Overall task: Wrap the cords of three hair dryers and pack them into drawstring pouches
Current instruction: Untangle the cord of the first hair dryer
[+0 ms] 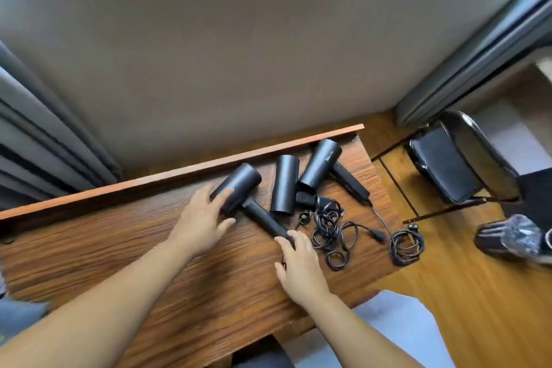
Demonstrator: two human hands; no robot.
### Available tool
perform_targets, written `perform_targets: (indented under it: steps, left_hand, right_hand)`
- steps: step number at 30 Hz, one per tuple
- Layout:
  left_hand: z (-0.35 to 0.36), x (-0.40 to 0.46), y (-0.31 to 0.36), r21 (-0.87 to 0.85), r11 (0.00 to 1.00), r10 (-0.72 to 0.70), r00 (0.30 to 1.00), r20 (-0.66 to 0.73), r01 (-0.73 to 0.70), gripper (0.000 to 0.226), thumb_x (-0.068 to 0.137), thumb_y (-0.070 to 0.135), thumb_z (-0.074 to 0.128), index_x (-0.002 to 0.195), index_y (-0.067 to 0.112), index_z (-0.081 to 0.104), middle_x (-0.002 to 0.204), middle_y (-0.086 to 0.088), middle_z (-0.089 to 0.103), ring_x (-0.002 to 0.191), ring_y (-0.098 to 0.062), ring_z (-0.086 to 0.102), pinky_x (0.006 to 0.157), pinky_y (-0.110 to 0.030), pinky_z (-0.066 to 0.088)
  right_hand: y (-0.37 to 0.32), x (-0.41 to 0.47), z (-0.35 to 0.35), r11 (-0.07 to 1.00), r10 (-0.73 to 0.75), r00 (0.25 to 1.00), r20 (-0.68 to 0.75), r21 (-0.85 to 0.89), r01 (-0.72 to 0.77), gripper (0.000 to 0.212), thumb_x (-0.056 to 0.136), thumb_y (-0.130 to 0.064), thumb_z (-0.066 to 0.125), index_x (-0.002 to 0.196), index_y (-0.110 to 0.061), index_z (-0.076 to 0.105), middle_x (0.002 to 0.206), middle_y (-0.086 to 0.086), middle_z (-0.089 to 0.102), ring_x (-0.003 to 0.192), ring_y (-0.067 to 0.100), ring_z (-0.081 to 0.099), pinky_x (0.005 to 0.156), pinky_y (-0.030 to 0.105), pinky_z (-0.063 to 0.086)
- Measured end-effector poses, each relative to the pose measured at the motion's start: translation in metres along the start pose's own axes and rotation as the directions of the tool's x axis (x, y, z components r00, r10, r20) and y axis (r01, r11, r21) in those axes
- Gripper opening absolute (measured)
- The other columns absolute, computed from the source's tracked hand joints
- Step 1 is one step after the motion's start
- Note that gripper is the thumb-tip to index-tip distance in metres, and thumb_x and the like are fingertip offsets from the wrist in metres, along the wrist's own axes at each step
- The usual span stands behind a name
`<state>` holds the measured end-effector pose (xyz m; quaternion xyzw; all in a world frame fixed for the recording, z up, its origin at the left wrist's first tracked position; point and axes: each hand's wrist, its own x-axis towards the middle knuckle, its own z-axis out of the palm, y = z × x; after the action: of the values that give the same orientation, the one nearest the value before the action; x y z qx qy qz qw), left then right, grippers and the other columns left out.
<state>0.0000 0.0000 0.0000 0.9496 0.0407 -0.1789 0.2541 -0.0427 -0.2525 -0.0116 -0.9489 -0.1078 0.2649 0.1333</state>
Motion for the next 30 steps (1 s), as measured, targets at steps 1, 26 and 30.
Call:
perform_targets:
  steps: [1,26,30]
  left_hand:
    - [0.004,0.011,0.005,0.044,0.999,-0.002,1.000,0.025,0.001,0.076,0.092,0.050,0.060,0.155,0.033,0.021,0.163,-0.011,0.014,0.151,-0.029,0.013,0.122,-0.044,0.021]
    - [0.003,-0.095,-0.110,-0.098,0.939,-0.333,0.942,-0.031,0.329,0.090,0.092,0.040,0.063,0.154,0.045,-0.002,0.159,-0.003,0.021,0.143,-0.025,0.030,0.113,-0.047,0.038]
    - [-0.010,-0.128,-0.151,-0.134,0.902,-0.422,0.903,-0.081,0.410,0.089,0.092,0.036,0.064,0.155,0.043,0.001,0.157,-0.007,0.025,0.140,-0.029,0.035,0.112,-0.048,0.039]
  right_hand:
    - [0.003,0.004,0.003,0.999,-0.002,1.000,0.014,-0.035,0.002,0.057,0.096,-0.036,0.052,0.149,-0.030,0.032,0.159,0.005,0.019,0.150,0.026,0.013,0.121,0.044,0.021]
    - [-0.081,-0.016,0.077,0.903,-0.336,0.939,0.080,-0.257,0.345,0.046,0.071,-0.025,0.070,0.116,-0.027,0.062,0.127,0.012,0.057,0.110,0.032,0.060,0.102,0.049,0.048]
    - [-0.128,-0.008,0.083,0.868,-0.425,0.882,0.202,-0.186,0.460,0.054,0.087,-0.019,0.056,0.140,-0.015,0.046,0.151,0.023,0.034,0.134,0.042,0.037,0.114,0.055,0.031]
